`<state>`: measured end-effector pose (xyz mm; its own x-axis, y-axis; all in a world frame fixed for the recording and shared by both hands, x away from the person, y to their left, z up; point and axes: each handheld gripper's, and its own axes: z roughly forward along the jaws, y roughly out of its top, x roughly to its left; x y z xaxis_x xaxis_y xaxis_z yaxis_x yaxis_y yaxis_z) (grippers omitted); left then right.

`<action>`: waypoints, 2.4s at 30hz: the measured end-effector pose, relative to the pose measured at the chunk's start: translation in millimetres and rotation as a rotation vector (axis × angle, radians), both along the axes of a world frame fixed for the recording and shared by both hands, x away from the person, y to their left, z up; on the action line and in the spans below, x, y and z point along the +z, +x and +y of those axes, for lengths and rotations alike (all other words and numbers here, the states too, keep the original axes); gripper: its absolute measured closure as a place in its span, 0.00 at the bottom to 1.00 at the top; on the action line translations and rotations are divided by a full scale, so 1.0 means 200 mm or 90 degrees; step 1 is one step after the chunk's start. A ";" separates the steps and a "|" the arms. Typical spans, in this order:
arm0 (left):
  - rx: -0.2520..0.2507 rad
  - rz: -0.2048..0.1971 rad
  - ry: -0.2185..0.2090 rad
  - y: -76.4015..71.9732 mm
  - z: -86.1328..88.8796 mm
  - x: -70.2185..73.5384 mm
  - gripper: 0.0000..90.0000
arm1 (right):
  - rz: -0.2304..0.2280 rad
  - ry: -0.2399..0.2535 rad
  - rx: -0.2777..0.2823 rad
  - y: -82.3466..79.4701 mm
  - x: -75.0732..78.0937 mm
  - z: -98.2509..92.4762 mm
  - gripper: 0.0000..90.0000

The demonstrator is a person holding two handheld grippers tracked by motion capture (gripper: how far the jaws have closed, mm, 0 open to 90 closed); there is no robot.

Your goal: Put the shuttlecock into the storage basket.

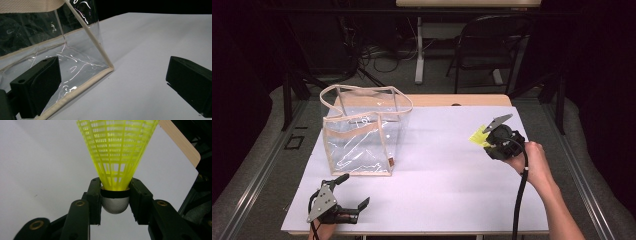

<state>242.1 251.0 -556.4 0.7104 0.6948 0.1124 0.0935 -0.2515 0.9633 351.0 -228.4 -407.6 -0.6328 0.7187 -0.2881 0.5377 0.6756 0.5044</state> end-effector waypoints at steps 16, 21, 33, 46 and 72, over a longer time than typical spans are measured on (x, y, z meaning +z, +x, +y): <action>0.000 -0.007 -0.001 0.00 0.00 0.00 0.00 | -0.022 0.008 0.040 0.03 0.09 0.13 0.72; 0.000 -0.009 -0.001 -0.01 0.00 0.00 0.00 | -0.027 0.012 0.048 0.04 0.13 0.18 0.72; -0.002 -0.012 -0.001 -0.01 0.00 0.01 0.00 | -0.037 0.022 0.068 0.08 0.16 0.25 0.72; -0.001 -0.016 -0.004 0.00 0.00 0.01 0.00 | -0.043 0.037 0.077 0.13 0.20 0.29 0.72; -0.004 -0.020 -0.005 0.00 0.00 0.01 0.00 | -0.048 0.034 0.103 0.21 0.25 0.46 0.72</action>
